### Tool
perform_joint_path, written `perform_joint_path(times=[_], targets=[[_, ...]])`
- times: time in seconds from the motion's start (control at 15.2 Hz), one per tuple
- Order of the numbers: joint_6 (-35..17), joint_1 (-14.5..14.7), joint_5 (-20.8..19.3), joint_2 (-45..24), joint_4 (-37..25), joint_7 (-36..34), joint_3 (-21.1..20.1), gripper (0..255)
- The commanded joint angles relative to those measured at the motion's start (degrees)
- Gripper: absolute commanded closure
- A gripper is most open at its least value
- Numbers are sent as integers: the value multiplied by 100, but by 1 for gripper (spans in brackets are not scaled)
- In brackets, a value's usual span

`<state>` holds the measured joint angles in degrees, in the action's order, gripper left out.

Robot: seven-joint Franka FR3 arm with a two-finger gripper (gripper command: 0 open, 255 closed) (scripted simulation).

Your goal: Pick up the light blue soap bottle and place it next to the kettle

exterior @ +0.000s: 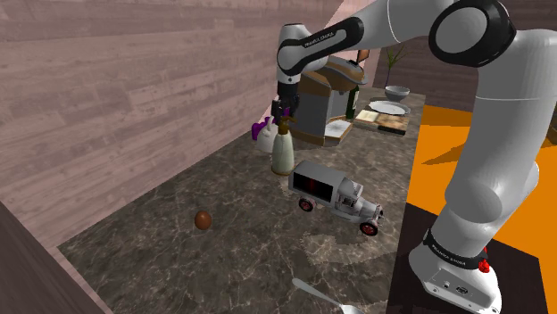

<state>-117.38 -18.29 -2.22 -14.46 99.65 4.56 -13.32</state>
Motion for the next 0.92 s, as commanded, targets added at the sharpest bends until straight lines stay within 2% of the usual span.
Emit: perform_joint_path(times=[0.0, 0.07, 0.33, 0.86], targets=[[0, 0, 0, 0, 0, 0, 0, 0], [0, 1, 0, -1, -1, -1, 0, 0], [659, -16, 55, 197, -468, 35, -11, 0], [659, -16, 55, 197, -468, 35, -11, 0]])
